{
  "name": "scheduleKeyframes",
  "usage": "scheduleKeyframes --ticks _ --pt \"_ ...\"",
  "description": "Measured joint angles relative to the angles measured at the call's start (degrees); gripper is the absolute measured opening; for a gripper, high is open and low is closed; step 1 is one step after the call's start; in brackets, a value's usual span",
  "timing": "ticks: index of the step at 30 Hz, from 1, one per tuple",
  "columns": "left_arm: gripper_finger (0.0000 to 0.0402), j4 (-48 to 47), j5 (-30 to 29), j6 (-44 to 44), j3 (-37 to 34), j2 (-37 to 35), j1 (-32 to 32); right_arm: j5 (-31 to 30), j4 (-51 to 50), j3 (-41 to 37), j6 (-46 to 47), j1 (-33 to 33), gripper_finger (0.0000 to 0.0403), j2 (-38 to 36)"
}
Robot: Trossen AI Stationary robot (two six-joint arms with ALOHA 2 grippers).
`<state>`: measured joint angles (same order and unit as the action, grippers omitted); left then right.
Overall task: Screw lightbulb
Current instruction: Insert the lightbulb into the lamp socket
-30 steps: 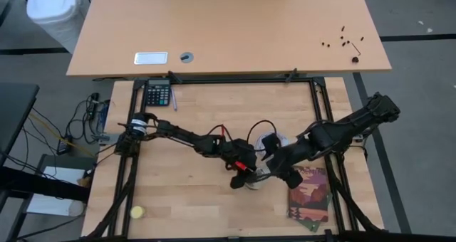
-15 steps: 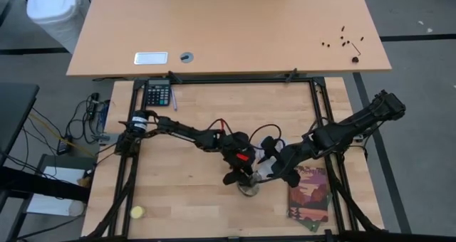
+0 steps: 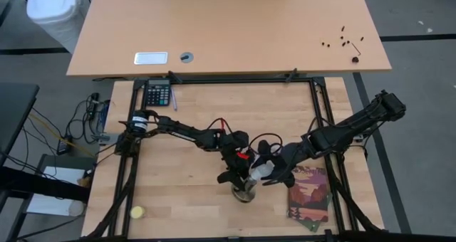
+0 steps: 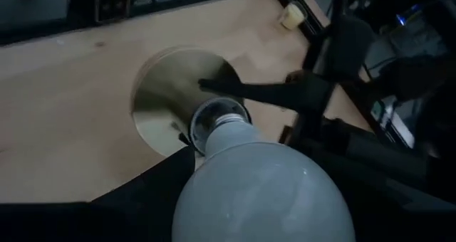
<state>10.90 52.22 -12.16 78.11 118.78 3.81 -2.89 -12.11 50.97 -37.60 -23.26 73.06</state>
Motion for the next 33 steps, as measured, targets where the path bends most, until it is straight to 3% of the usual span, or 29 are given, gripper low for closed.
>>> scheduleKeyframes --ticks 9,20,28,33 --pt "0.0189 -0.05 0.42 -0.52 0.17 0.0 -0.3 3.67 -0.01 -0.07 0.05 0.19 0.0279 0.0" --pt "0.0189 -3.18 -2.99 0.13 0.14 0.0 -2.36 2.9 -2.88 -0.07 0.72 1.27 0.0279 0.0" --pt "0.0189 -3.05 -3.58 0.23 0.13 0.0 -2.45 2.49 -3.36 -0.09 7.14 1.7 0.0279 0.04" --pt "0.0188 -3.48 -3.92 0.05 -0.04 0.11 -2.43 1.24 1.5 -3.77 9.84 1.7 0.0279 0.02"
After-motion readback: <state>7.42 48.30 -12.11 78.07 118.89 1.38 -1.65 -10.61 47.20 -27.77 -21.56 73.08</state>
